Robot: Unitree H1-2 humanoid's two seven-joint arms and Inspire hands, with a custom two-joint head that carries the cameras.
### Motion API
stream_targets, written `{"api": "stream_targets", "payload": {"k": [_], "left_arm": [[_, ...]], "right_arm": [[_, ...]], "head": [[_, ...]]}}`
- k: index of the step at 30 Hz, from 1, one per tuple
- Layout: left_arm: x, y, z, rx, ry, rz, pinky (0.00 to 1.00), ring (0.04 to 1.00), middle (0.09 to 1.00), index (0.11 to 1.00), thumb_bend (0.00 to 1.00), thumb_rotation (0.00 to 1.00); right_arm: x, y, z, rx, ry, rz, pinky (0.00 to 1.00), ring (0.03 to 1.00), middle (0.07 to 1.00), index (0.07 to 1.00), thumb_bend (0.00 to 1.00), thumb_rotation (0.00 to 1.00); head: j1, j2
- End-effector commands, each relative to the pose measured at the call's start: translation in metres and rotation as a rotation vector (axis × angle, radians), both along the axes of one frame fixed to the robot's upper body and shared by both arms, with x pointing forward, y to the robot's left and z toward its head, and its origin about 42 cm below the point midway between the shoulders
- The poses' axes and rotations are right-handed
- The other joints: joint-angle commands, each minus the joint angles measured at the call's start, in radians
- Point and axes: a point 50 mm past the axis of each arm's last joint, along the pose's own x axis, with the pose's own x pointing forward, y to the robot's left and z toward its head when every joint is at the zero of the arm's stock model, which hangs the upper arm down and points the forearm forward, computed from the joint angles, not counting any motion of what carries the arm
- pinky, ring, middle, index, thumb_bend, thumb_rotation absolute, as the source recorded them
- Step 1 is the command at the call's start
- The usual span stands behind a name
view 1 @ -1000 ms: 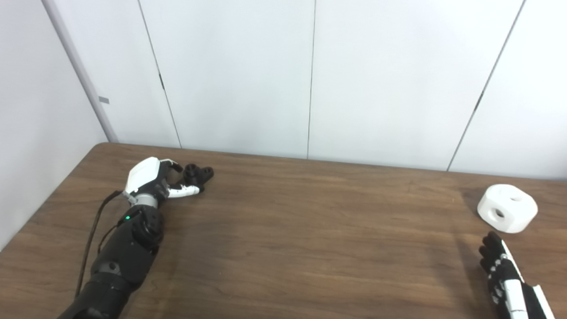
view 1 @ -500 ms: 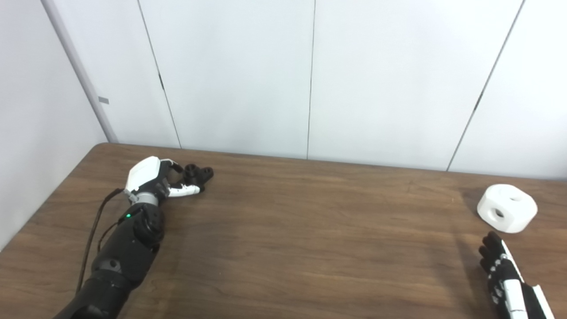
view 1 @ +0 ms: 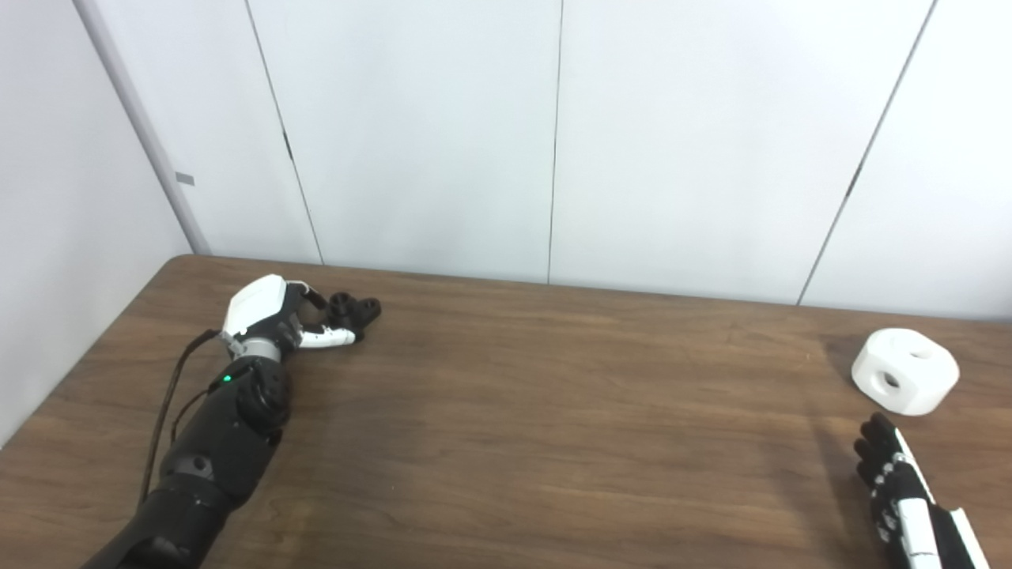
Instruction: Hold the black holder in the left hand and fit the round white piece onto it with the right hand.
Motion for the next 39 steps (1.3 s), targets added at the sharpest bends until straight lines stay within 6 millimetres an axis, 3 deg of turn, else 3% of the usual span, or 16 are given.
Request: {"api": "stream_targets", "payload": {"k": [1, 4, 5, 6, 8, 28, 39], "left_arm": [[0.008, 0.006, 0.020, 0.025, -0.054, 0.001, 1.00, 0.941, 0.849, 0.606, 0.85, 0.25], [0.009, 0.005, 0.017, 0.013, -0.058, 0.000, 1.00, 0.942, 0.839, 0.554, 0.84, 0.22], [0.010, 0.004, 0.016, 0.008, -0.061, 0.000, 1.00, 0.944, 0.838, 0.522, 0.68, 0.15], [0.010, 0.004, 0.016, 0.002, -0.068, -0.003, 1.00, 0.941, 0.835, 0.505, 0.61, 0.11], [0.010, 0.003, 0.015, -0.005, -0.079, -0.006, 1.00, 0.930, 0.823, 0.489, 0.54, 0.08], [0.006, -0.005, 0.008, -0.011, -0.075, -0.074, 0.97, 0.897, 0.792, 0.485, 0.52, 0.05], [-0.014, -0.032, 0.009, 0.045, -0.082, -0.217, 0.98, 0.889, 0.782, 0.484, 0.52, 0.05]], "right_arm": [[-0.024, 0.016, -0.039, 0.072, 0.136, -0.026, 1.00, 0.979, 0.980, 0.974, 0.59, 0.97], [-0.024, 0.018, -0.039, 0.071, 0.135, -0.026, 1.00, 0.972, 0.976, 0.975, 0.58, 0.97], [-0.024, 0.018, -0.038, 0.070, 0.134, -0.025, 1.00, 0.972, 0.978, 0.977, 0.58, 0.97], [-0.024, 0.018, -0.038, 0.072, 0.131, -0.024, 1.00, 0.973, 0.979, 0.979, 0.58, 0.97], [-0.024, 0.019, -0.038, 0.075, 0.129, -0.022, 1.00, 0.974, 0.980, 0.981, 0.57, 0.97], [-0.023, 0.023, -0.038, 0.066, 0.119, -0.025, 1.00, 0.969, 0.972, 0.978, 0.55, 0.97], [-0.023, 0.024, -0.039, 0.063, 0.120, -0.028, 1.00, 0.959, 0.963, 0.973, 0.59, 0.95]], "head": [[-0.001, 0.000], [-0.004, 0.001], [-0.005, 0.001], [-0.007, 0.001], [-0.009, 0.001], [-0.027, 0.004], [-0.048, 0.012]]}}
